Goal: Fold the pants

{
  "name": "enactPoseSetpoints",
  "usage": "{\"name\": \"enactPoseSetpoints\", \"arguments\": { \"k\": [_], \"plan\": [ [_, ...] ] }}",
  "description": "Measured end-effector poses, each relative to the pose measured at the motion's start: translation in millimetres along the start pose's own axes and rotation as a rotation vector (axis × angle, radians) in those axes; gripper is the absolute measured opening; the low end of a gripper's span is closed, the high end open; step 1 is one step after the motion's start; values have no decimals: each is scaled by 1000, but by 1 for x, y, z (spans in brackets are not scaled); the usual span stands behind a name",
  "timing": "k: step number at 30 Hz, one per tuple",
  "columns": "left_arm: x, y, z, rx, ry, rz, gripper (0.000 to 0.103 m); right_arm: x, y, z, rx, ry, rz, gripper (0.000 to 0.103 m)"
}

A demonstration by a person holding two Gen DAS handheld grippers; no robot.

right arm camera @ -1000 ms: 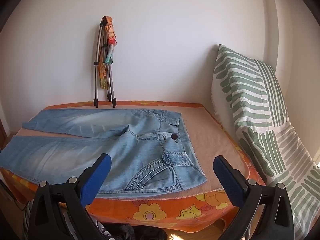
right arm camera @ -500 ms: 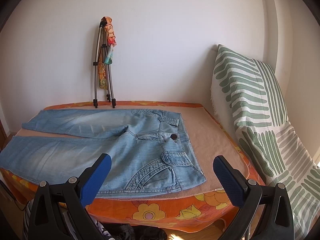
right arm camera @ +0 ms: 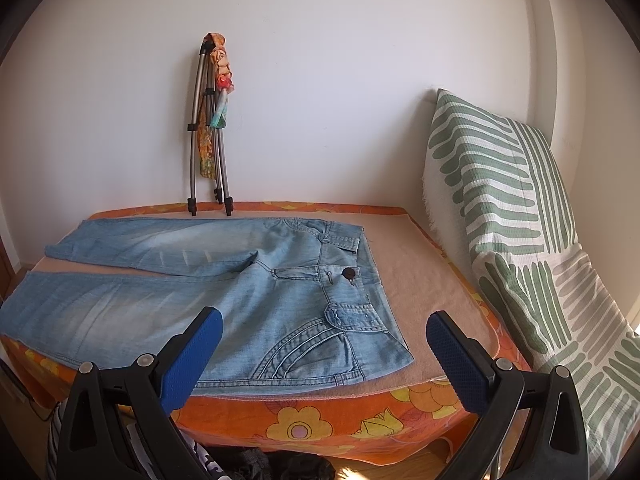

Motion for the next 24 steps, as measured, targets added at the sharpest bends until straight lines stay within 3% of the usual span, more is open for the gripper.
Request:
{"name": "enactPoseSetpoints", "arguments": {
  "k": [24],
  "plan": [
    [-2, 1, -2, -3, 7, 3, 102, -2, 1, 0, 3, 6, 3, 103]
  ]
}}
Point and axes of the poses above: each gripper's, at about its wrist camera, not at the fingertips, and y roughly the way its jaws point, z to its left, x to its top, the point moved 5 cm from there along y, roughly the way its jaws point, and after that the axes turned 11 degrees about x, right-handed, at the moved point
